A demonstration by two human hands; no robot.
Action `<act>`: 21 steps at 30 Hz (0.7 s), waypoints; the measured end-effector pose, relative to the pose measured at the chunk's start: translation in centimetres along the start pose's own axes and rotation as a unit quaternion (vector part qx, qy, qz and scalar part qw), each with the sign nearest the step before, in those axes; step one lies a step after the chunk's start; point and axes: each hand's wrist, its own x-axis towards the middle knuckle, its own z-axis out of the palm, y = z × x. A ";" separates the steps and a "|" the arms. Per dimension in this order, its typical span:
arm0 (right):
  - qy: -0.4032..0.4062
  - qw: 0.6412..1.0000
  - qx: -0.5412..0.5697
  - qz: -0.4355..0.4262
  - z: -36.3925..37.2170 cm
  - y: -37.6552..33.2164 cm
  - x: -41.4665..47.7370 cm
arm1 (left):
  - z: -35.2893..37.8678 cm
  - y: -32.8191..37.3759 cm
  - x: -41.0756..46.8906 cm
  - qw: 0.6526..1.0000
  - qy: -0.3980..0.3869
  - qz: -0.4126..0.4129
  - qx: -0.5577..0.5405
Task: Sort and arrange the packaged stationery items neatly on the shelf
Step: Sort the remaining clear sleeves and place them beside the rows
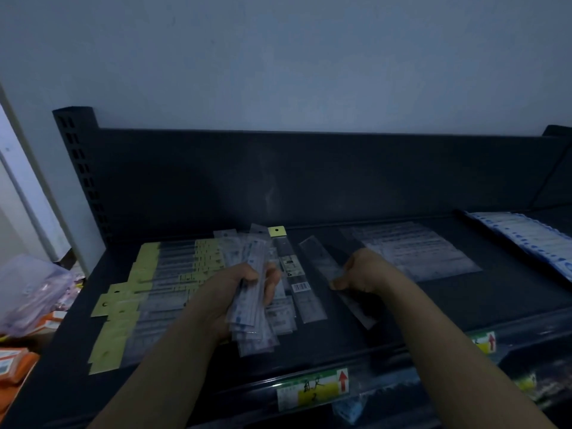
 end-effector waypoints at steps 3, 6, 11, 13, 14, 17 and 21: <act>-0.005 0.997 0.070 -0.024 -0.1 0.4 -0.6 | 0.0 0.0 0.0 1.000 -0.009 0.005 0.009; 0.028 0.978 0.203 -0.044 0.0 1.1 -1.2 | 0.0 0.0 0.1 1.000 -0.022 0.003 0.007; -0.108 0.900 0.404 -0.122 0.0 0.9 -2.9 | 0.7 -0.1 0.0 0.998 -0.058 -0.028 -0.018; -0.190 0.887 0.390 -0.155 -0.5 0.9 -3.4 | 0.8 0.2 0.0 0.995 -0.082 -0.049 -0.027; -0.219 0.886 0.372 -0.169 -0.8 1.0 -3.4 | 0.8 0.4 0.0 0.994 -0.090 -0.060 -0.034; -0.265 0.894 0.304 -0.196 -1.3 1.3 -3.2 | 0.4 1.0 0.1 0.992 -0.094 -0.088 -0.019; -0.273 0.900 0.275 -0.197 -1.5 1.4 -2.8 | 0.1 1.8 -0.7 0.981 -0.133 -0.124 0.064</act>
